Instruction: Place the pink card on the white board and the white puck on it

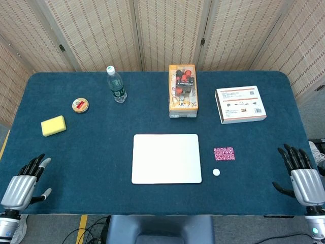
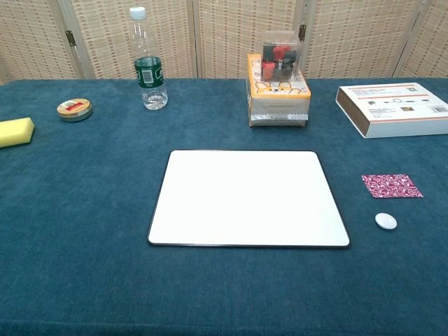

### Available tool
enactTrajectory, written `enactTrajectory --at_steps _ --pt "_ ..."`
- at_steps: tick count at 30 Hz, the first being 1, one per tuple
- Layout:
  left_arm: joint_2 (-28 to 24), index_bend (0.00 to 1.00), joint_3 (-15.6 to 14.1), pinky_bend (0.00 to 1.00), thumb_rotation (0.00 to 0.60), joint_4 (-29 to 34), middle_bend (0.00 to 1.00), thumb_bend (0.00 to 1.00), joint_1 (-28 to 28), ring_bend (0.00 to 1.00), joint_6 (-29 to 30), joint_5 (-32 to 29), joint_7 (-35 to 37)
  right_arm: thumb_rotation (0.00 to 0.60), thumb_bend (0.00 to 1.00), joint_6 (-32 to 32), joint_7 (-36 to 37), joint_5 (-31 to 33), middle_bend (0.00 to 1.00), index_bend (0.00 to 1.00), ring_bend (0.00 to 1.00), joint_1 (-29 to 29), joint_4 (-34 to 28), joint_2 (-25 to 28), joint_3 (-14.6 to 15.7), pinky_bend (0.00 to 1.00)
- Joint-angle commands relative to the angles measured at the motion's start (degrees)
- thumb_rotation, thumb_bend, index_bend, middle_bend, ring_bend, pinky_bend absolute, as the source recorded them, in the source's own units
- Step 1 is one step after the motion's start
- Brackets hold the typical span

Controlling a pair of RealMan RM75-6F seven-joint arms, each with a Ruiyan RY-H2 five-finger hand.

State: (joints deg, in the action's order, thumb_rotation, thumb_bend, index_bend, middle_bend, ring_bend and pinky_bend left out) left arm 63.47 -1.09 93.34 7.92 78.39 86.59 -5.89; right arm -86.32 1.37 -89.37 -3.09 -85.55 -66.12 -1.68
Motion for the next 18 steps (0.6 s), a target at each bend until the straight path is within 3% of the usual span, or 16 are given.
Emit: enactTrajectory --at_steps 1,13,18 --pt "0.06 0.00 0.05 0.21 0.600 -0.01 0.00 0.29 0.02 0.08 -0.08 -0.21 -0.09 0.600 0.07 -0.02 0.11 -0.16 0.00 0.00 0.00 -0.11 0.35 -0.17 -0.05 0.00" --pt "-0.22 0.00 -0.72 0.22 0.600 0.95 0.00 0.29 -0.58 0.08 1.85 2.25 -0.47 0.600 0.07 1.07 2.31 -0.90 0.00 0.00 0.00 -0.69 0.22 0.27 0.52 0.00" --pt "-1.09 0.00 -0.80 0.22 0.600 0.92 0.00 0.29 -1.01 0.09 2.74 2.60 1.35 0.600 0.07 5.06 2.15 -2.29 0.00 0.00 0.00 -5.09 0.66 1.26 -1.06 0.00"
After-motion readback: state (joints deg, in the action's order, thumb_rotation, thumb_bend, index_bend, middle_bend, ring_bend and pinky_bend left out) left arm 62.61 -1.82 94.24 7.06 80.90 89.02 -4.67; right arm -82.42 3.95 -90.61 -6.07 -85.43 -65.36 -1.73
